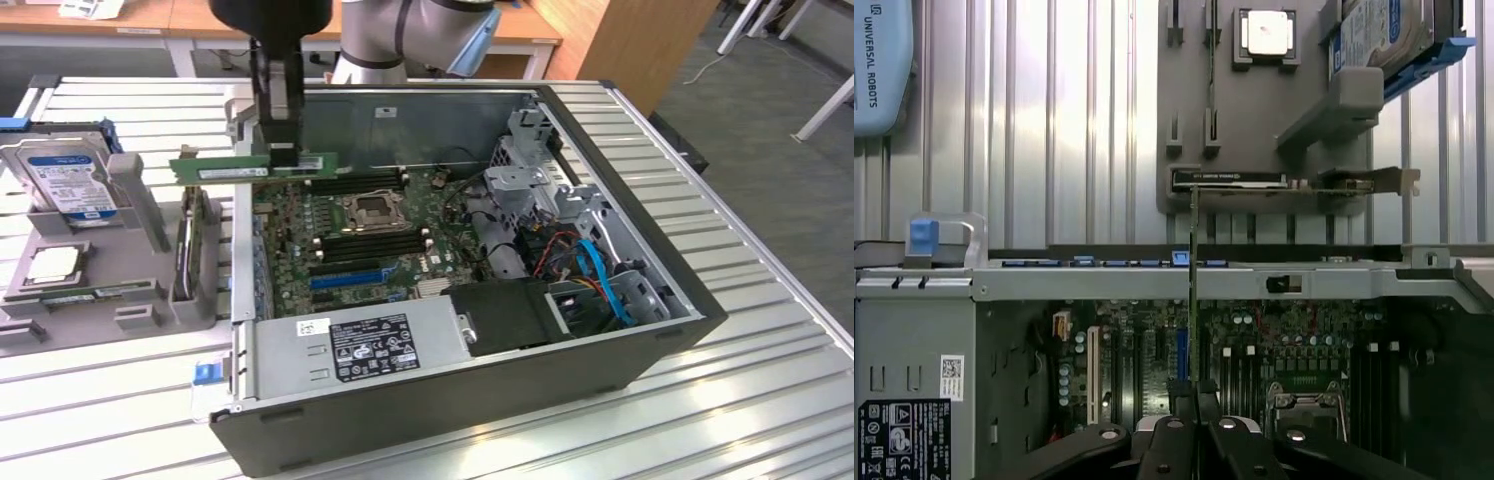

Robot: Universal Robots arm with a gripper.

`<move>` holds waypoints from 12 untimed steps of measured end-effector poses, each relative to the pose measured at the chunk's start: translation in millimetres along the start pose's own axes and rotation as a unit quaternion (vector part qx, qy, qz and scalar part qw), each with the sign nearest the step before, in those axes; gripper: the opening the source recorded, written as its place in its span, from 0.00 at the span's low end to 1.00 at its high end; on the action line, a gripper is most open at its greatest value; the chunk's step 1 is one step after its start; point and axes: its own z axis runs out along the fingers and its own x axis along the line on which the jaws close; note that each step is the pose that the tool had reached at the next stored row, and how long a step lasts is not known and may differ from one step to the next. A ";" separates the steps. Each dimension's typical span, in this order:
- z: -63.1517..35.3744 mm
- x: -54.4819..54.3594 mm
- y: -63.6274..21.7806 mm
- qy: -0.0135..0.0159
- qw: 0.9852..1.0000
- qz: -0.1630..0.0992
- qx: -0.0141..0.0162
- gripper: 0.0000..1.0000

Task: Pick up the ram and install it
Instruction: 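Pick up the ram and move it above insertion slot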

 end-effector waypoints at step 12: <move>-1.0 -0.8 -33.1 0.000 1.000 0.000 0.000 0.11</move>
